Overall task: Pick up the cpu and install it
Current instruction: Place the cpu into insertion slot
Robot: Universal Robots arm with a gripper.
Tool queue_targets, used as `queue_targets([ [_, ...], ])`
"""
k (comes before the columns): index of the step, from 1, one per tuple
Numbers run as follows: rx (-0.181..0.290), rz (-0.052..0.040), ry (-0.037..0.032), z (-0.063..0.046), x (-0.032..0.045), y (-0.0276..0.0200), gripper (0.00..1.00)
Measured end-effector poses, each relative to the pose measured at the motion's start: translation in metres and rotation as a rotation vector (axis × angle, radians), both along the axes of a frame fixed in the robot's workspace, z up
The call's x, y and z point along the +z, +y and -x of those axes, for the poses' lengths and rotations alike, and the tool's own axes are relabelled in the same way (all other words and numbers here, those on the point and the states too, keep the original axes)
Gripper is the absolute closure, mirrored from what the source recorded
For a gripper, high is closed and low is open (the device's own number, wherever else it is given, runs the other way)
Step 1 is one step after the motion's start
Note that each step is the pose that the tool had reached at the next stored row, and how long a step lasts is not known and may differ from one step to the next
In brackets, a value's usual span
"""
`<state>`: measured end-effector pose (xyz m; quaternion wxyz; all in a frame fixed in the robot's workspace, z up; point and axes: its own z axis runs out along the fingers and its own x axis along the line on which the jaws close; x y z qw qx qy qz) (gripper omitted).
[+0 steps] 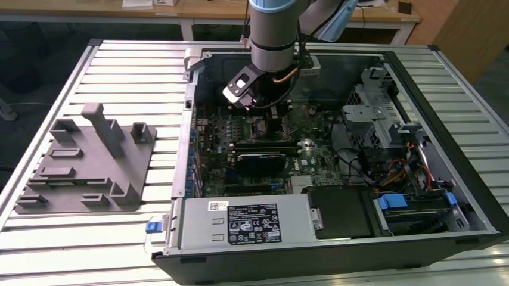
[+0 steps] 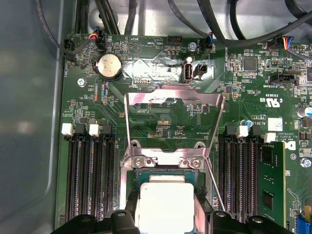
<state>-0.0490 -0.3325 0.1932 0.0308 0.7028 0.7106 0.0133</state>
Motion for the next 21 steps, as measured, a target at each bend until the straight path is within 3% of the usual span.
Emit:
queue_targets([
  [6, 0.000, -0.0009, -0.0007, 0.000, -0.0004, 0.0001, 0.47],
  [8, 0.000, -0.0008, -0.0006, 0.000, -0.0005, 0.0002, 0.45],
  [9, 0.000, -0.0006, -0.0004, 0.000, -0.0004, 0.0001, 0.40],
  [14, 0.000, 0.0001, 0.0000, 0.000, 0.0002, 0.0000, 0.40],
  [21, 0.000, -0.0002, -0.0002, 0.000, 0.0105, 0.0000, 0.40],
])
